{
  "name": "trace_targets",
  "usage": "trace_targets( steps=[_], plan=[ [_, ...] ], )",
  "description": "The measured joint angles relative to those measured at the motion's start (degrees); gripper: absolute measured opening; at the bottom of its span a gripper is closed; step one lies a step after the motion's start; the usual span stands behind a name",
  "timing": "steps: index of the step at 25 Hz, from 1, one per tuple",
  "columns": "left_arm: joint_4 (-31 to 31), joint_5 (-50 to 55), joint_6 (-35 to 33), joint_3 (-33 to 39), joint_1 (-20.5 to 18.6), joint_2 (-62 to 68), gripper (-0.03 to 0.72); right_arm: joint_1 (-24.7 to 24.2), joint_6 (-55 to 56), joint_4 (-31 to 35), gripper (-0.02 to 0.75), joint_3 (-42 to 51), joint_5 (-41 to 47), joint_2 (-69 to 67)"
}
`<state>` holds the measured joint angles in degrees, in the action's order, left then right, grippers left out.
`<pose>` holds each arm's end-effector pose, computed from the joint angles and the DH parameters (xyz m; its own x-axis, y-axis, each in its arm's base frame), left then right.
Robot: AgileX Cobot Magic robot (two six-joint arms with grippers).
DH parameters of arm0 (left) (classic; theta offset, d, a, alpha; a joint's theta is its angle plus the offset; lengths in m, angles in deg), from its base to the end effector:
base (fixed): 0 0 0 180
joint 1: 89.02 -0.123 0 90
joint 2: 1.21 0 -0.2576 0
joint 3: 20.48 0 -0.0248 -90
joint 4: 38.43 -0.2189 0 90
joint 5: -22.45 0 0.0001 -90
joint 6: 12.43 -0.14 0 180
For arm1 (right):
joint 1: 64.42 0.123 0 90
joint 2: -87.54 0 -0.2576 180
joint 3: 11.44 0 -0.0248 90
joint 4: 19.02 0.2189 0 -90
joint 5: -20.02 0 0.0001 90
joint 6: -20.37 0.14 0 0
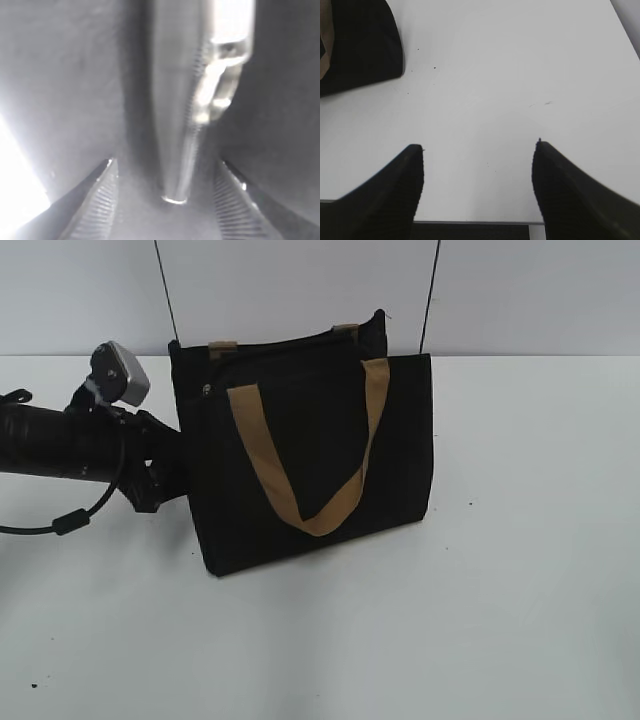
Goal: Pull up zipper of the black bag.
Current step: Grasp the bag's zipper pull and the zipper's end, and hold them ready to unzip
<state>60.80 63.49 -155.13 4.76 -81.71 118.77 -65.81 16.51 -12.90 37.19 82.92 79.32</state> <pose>0.3319 -0.1341 0.1022 -0.2072 0.5257 -0.8251 0.8787 0.4708 0.0793 0.0362 0.0124 0.2313 -0.4929 -0.0065 -0.8701 -0.0675 0.9972 0.0308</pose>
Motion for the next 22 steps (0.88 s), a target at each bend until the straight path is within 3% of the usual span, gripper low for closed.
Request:
trace_targets(
  steps=[5, 7, 12, 13, 17, 22],
  plan=[
    [-0.03, -0.17, 2.44, -1.95, 0.0, 0.85, 0.428, 0.0, 0.0, 0.0, 0.517, 0.0, 0.0, 0.0],
    [-0.03, -0.06, 3.08, -2.07, 0.0, 0.9, 0.349, 0.0, 0.0, 0.0, 0.517, 0.0, 0.0, 0.0],
    [-0.03, 0.91, 3.29, -2.14, 0.0, 0.9, 0.068, 0.0, 0.0, 0.0, 0.517, 0.0, 0.0, 0.0],
    [-0.03, 1.31, 3.48, -2.17, 0.0, 0.9, 0.045, 0.0, 0.0, 0.0, 0.517, 0.0, 0.0, 0.0],
    [-0.03, 1.65, 6.18, -2.17, 0.11, 0.59, 0.037, 0.0, -0.39, 0.14, 0.517, -1.08, 0.46, -0.89],
    [-0.06, 1.84, 9.15, -2.17, 0.11, -2.06, 0.036, 0.0, -4.5, 3.55, 0.508, -8.09, 0.57, -13.58]
  ],
)
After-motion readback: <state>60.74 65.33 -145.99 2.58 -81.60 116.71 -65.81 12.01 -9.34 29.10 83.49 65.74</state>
